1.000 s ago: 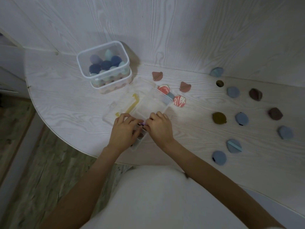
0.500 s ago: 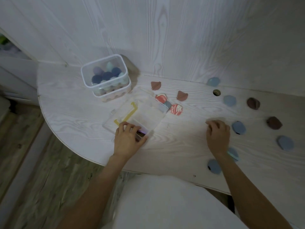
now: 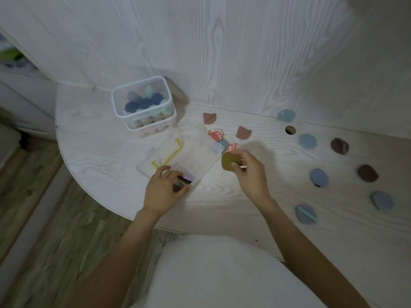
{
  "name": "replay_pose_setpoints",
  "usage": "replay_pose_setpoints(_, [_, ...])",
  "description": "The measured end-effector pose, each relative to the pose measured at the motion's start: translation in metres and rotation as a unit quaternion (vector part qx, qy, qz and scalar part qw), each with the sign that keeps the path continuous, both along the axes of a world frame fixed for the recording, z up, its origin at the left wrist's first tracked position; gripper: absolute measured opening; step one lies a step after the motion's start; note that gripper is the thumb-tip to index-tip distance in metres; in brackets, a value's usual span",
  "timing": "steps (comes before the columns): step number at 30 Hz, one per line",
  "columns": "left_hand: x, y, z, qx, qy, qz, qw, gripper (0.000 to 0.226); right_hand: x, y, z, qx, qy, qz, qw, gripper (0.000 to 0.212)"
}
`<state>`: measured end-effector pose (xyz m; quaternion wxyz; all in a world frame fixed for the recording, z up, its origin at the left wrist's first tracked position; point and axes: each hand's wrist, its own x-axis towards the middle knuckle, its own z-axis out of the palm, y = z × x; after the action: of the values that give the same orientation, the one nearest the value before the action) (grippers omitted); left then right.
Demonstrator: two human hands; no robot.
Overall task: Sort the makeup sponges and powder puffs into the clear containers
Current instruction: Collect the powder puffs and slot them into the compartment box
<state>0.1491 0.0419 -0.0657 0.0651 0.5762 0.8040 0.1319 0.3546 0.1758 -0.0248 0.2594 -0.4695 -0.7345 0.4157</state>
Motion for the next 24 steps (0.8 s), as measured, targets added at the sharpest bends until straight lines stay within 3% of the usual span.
replay_pose_setpoints(3, [-0.005, -0.003, -0.002, -0.011, 0.013, -0.026, 1.0, 0.049, -0.045, -0.02, 0.007, 0.015, -0.024, 0.066, 0.997, 0.042])
replay_pose_setpoints(10, [-0.017, 0.0, 0.002, -0.035, 0.027, -0.058, 0.997, 0.045, -0.101, -0.04, -0.008, 0.15, -0.151, 0.183, 0.96, 0.019])
replay_pose_setpoints(16, [-0.019, 0.0, 0.0, -0.02, 0.026, -0.057, 0.998, 0.041, -0.107, -0.046, -0.019, 0.243, -0.296, 0.166, 0.909, 0.027])
replay_pose_setpoints(20, [-0.02, 0.0, -0.004, -0.004, 0.01, -0.048, 0.999, 0.04, -0.107, -0.046, -0.017, 0.241, -0.269, 0.153, 0.92, 0.017])
replay_pose_setpoints(24, [-0.02, -0.001, -0.004, -0.001, 0.002, -0.05, 0.999, 0.041, -0.116, -0.043, -0.02, 0.259, -0.303, 0.166, 0.902, 0.024])
